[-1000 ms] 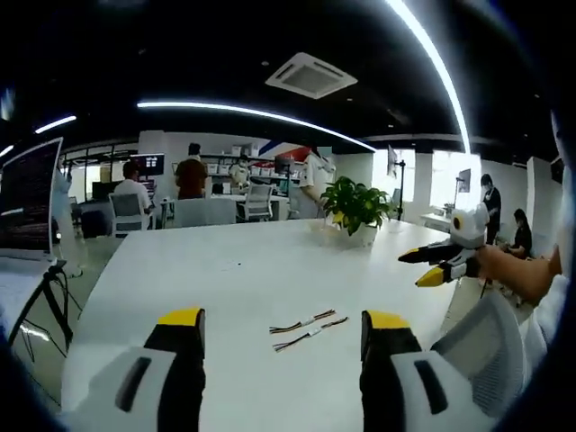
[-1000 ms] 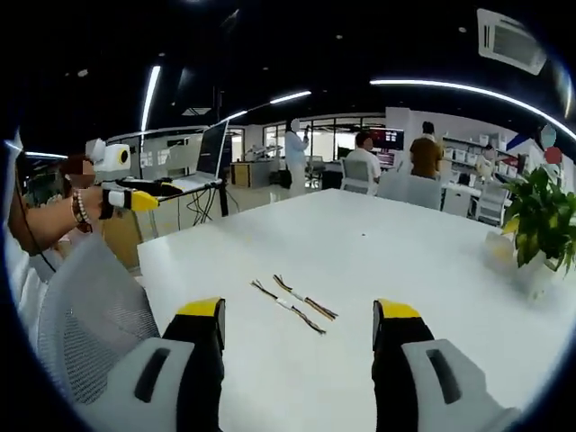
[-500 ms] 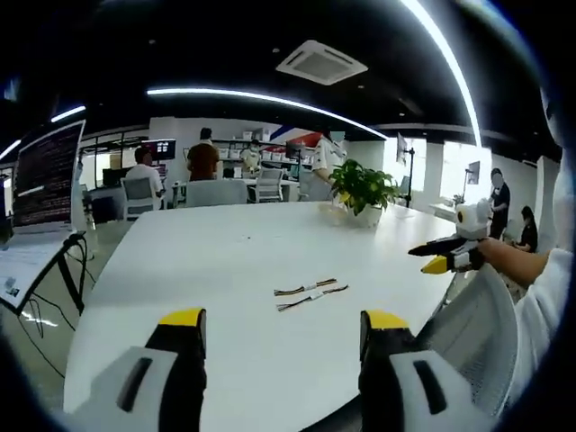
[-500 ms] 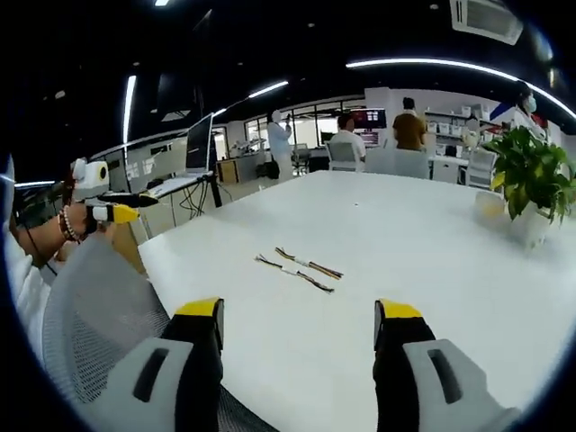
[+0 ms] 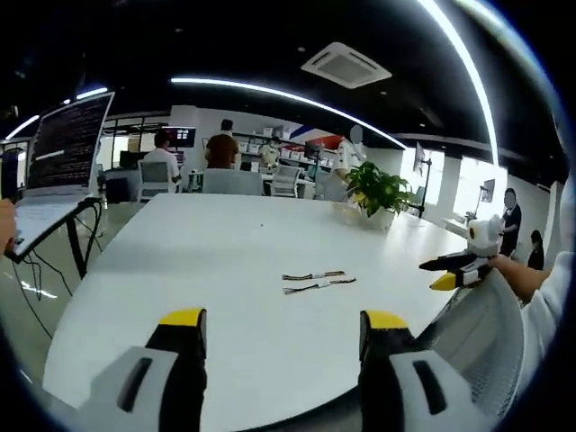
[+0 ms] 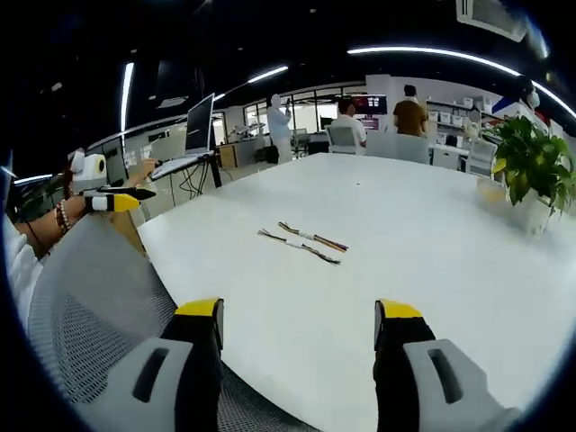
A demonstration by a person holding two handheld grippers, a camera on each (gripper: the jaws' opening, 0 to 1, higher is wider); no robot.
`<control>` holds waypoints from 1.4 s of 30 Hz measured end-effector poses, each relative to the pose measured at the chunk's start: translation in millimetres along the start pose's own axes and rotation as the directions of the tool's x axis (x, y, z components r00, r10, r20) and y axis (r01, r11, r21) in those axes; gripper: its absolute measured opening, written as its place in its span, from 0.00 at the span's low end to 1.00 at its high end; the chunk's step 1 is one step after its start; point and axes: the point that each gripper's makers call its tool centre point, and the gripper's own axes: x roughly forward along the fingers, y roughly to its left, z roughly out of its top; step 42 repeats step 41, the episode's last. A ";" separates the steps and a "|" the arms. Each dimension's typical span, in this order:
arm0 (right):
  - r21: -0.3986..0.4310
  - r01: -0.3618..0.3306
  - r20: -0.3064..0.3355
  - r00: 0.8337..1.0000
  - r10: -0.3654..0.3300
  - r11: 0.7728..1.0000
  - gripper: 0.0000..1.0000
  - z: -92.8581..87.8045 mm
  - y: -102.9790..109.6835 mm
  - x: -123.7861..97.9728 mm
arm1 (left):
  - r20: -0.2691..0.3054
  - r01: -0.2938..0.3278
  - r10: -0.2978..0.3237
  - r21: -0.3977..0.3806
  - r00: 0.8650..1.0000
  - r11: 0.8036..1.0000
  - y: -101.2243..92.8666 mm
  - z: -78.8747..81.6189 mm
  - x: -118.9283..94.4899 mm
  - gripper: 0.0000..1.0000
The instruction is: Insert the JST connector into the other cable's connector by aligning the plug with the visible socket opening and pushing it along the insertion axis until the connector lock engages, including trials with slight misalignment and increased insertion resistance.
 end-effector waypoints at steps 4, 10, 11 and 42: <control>-0.032 0.012 -0.017 1.000 -0.012 0.999 0.65 -2.3 -3.0 0.0 | -0.034 -0.014 0.014 0.009 0.999 1.000 0.1 -9.9 2.4 0.65; -0.023 0.009 -0.013 1.000 -0.010 1.000 0.64 -2.7 -3.1 0.1 | -0.027 -0.026 0.025 -0.016 0.999 1.000 3.4 -11.5 5.2 0.64; -0.035 0.022 -0.019 1.000 -0.023 0.999 0.65 -3.9 -5.8 -0.6 | -0.015 -0.021 0.021 -0.037 1.000 0.999 2.8 -10.9 6.3 0.64; 0.096 0.024 -0.019 1.000 -0.022 0.995 0.65 -13.9 -8.2 -1.7 | 0.012 -0.036 0.038 -0.124 0.999 0.992 9.0 -10.4 5.7 0.70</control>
